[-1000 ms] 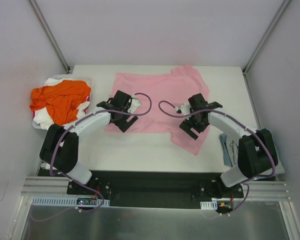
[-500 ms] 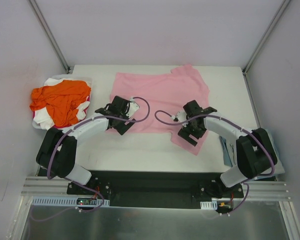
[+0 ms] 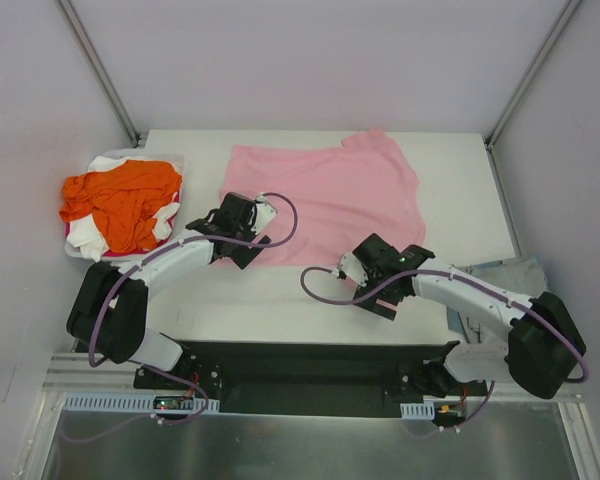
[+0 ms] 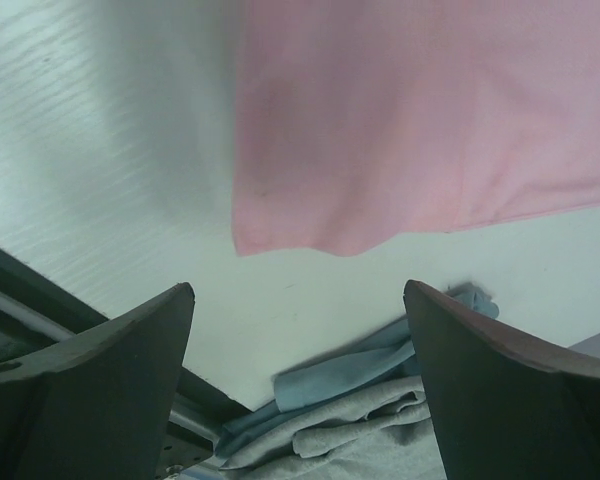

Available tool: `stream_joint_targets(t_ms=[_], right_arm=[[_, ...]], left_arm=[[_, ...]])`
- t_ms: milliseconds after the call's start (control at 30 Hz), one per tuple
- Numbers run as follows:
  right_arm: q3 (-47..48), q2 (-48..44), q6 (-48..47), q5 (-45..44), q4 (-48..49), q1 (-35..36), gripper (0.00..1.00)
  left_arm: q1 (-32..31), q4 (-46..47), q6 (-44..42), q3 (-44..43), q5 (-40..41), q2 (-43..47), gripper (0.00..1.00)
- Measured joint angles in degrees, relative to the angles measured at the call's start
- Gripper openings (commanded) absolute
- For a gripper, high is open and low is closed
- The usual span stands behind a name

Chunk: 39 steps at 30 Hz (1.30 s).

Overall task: Fold and stack the t-shirts
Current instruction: Flatten the tshirt out

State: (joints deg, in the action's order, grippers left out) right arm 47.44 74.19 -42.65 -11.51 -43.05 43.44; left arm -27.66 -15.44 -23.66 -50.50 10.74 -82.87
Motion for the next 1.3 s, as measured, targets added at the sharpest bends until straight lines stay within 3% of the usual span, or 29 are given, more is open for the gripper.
stream_joint_targets(t_ms=[367,1300], right_arm=[[-6.2,0.6,-1.4,0.0,0.7,3.7,0.87],[-6.6,5.4,-4.7,-0.3,6.3,1.2,0.84]], left_arm=[[0.0,0.2,-0.7,0.7,0.3,0.0,0.90],[2.6,2.1,-1.9,5.0,-4.2,0.2,0.91]])
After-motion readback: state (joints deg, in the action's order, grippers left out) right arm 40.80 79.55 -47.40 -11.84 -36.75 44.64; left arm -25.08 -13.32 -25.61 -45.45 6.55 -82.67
